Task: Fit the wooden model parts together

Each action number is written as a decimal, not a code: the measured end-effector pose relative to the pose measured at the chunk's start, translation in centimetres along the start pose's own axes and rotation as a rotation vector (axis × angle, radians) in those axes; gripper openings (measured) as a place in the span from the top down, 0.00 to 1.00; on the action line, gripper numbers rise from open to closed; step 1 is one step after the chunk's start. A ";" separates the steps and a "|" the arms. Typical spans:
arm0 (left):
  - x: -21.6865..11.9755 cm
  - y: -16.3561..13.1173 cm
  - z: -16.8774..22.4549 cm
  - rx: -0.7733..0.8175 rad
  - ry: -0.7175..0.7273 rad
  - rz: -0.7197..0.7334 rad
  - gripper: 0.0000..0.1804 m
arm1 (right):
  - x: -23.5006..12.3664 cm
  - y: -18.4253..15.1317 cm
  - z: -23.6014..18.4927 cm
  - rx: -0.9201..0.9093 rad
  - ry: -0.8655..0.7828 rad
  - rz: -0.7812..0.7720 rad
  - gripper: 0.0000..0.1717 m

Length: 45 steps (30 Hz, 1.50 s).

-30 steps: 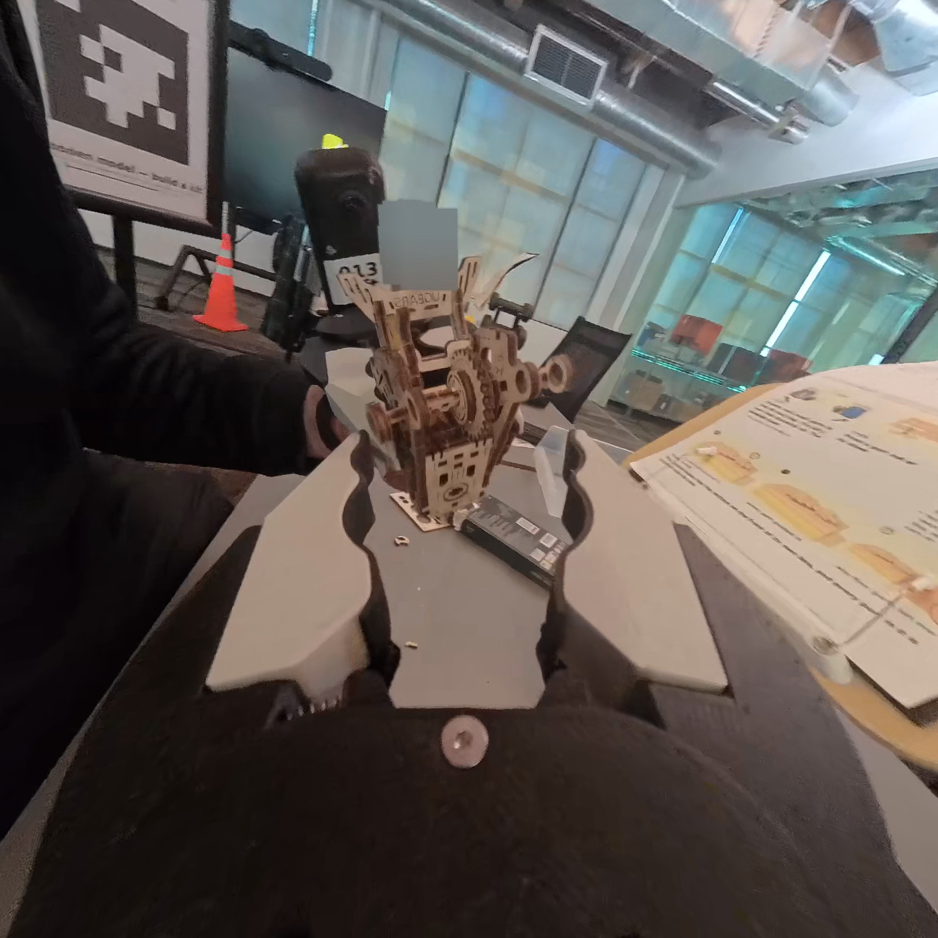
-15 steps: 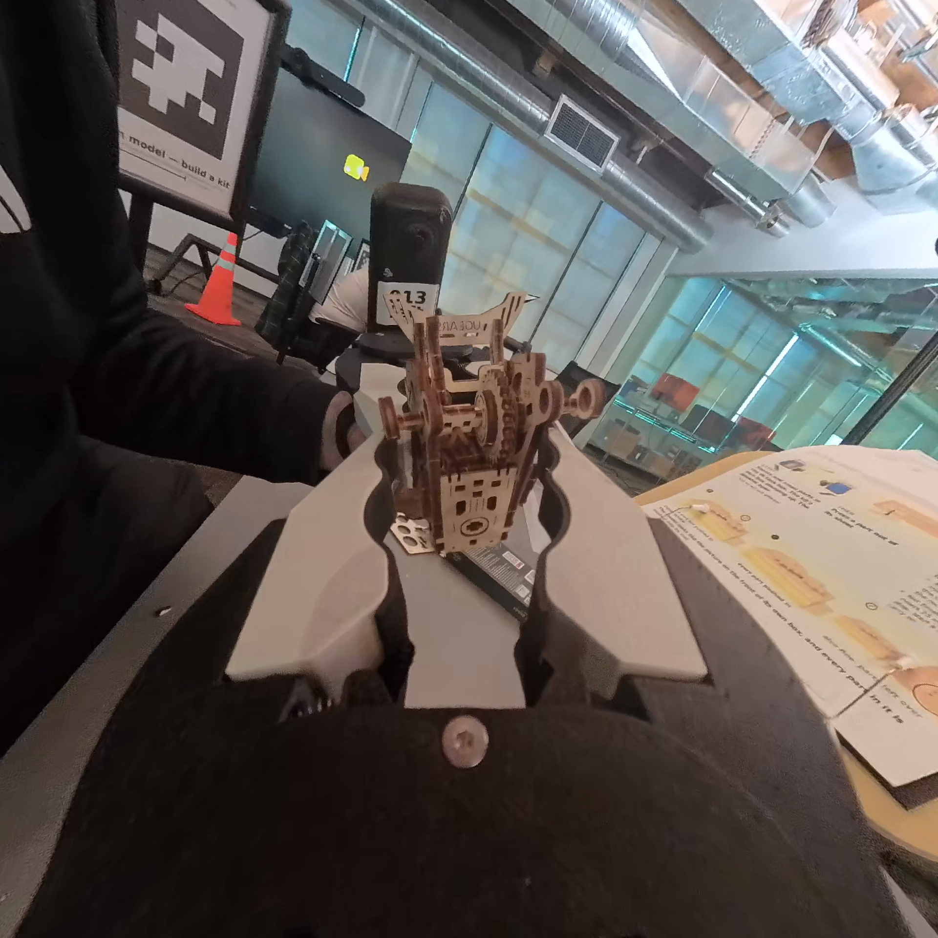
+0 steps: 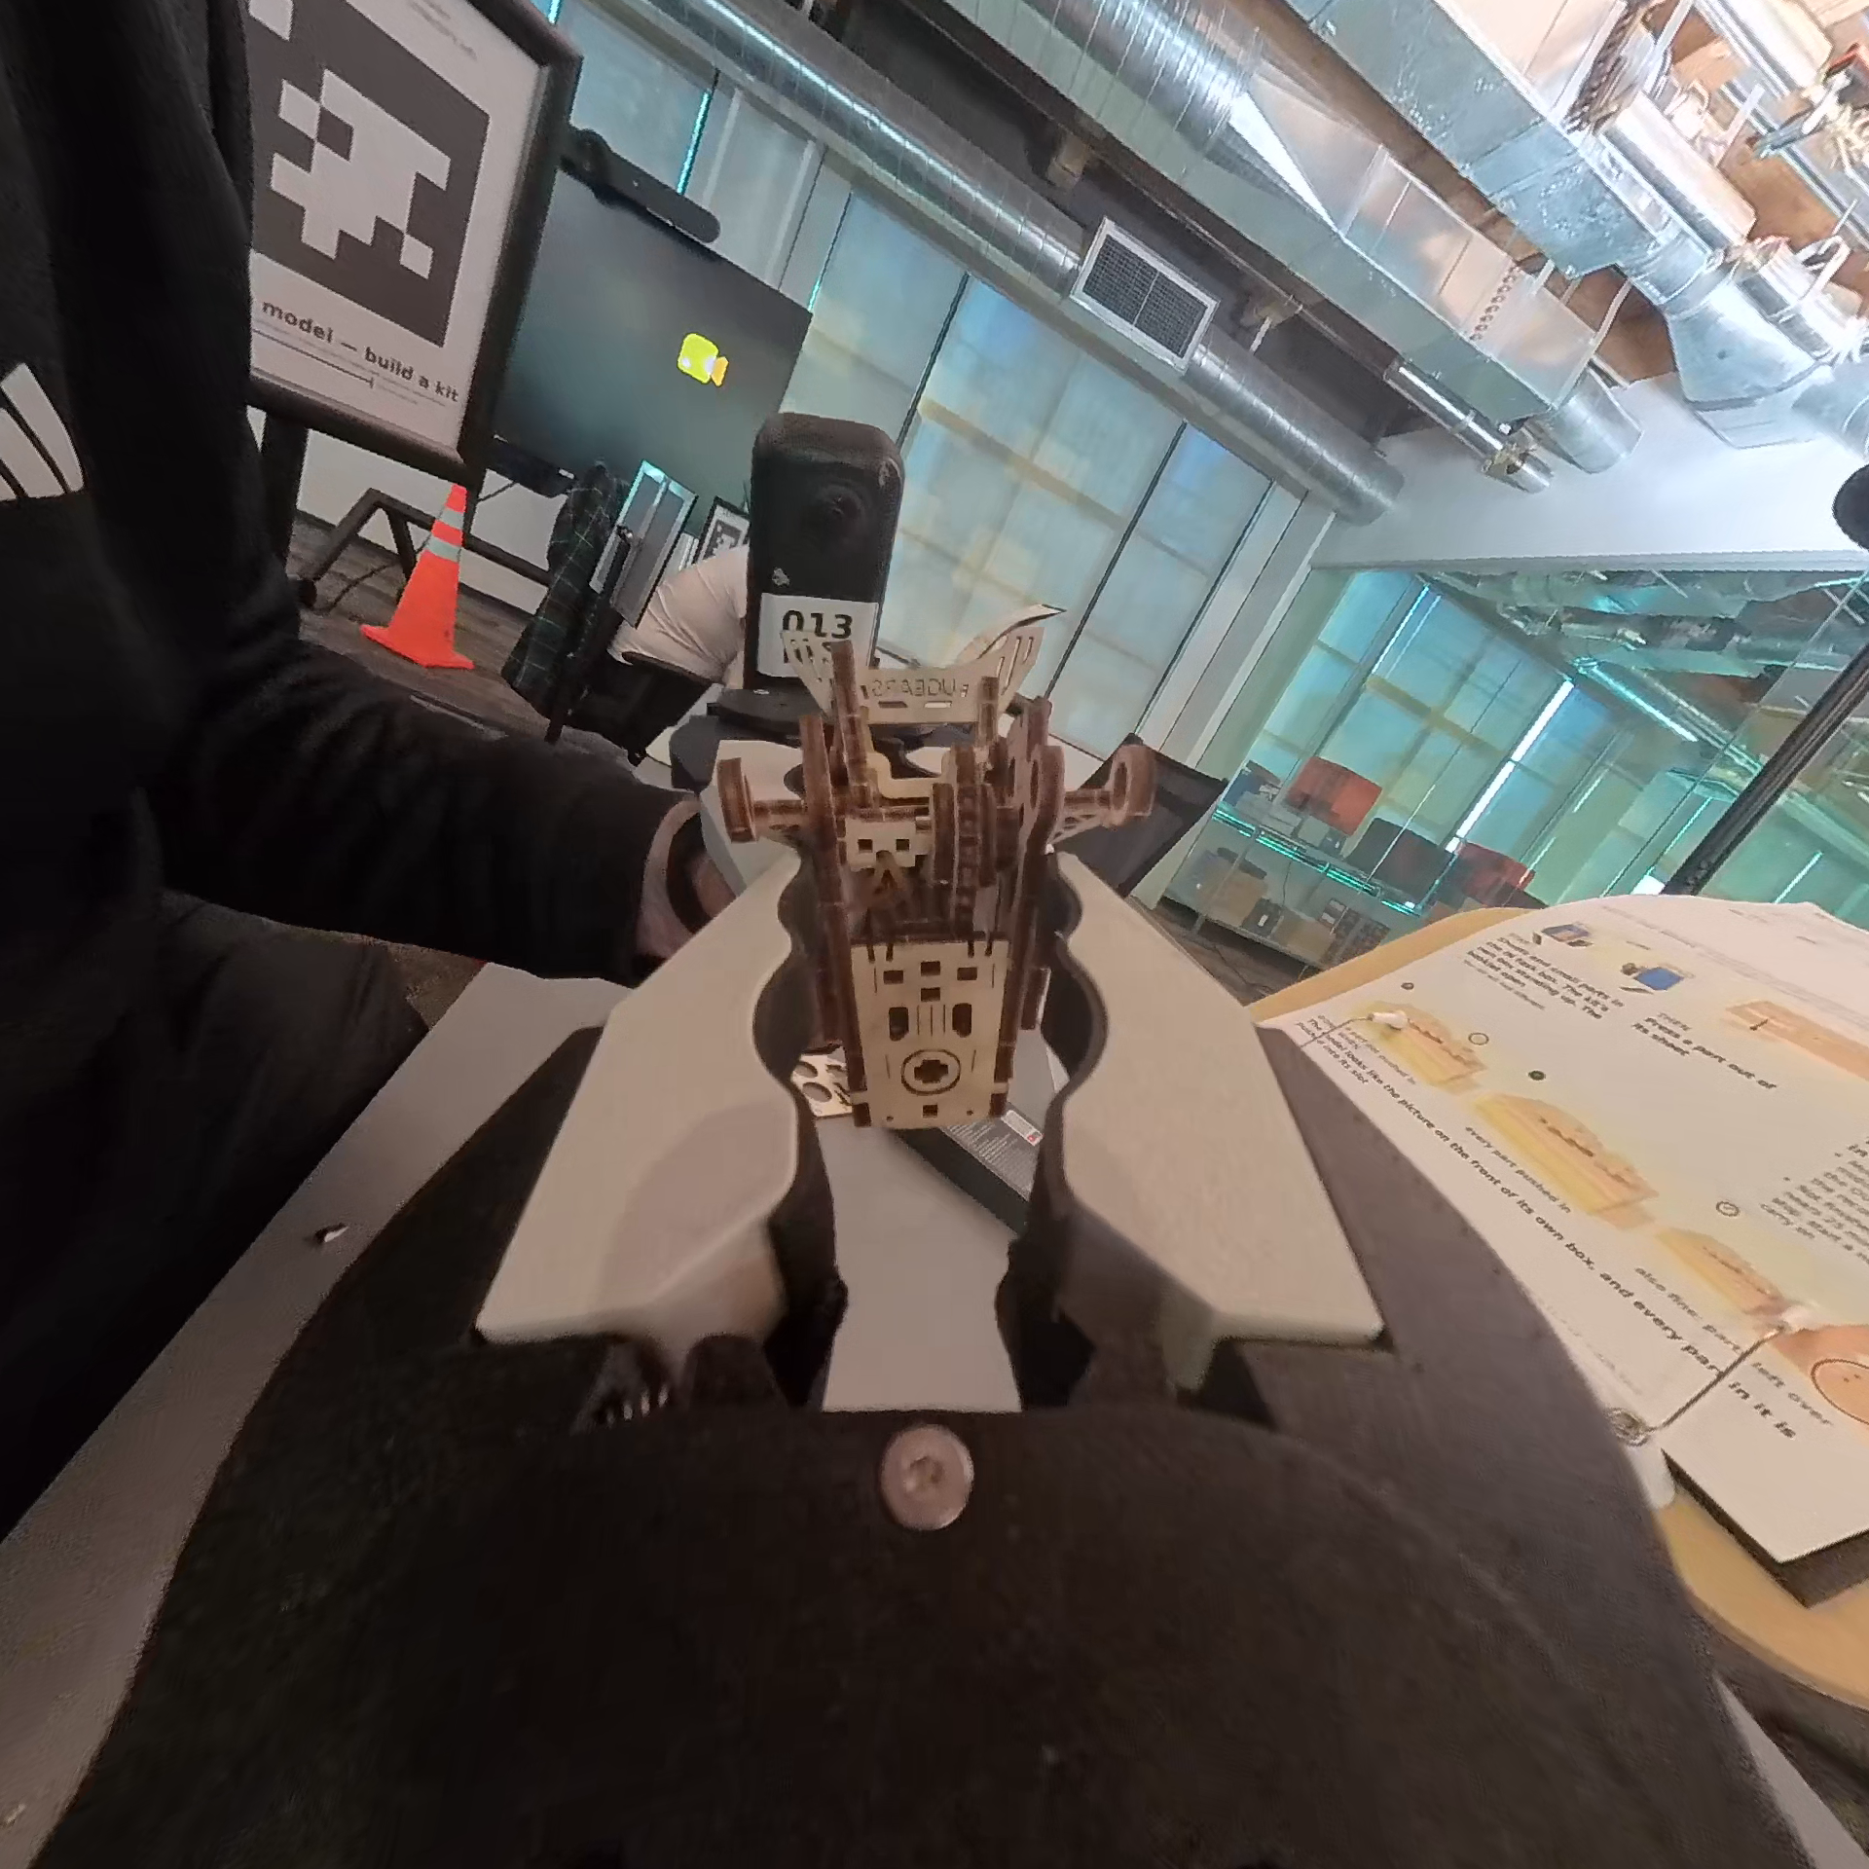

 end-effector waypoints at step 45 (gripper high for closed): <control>0.8 -0.8 -0.8 0.194 0.097 -0.351 0.74 | -3.0 -0.4 1.9 0.036 -0.031 -0.212 0.61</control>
Point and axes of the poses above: each gripper's, where its closed fingertips meet, x out along the fingers, y out of its top, z = x × y across the jaws, the point moved 6 cm from there along -x, back along the fingers, and after that the axes turned 7 degrees about z, right-handed, at the moved point
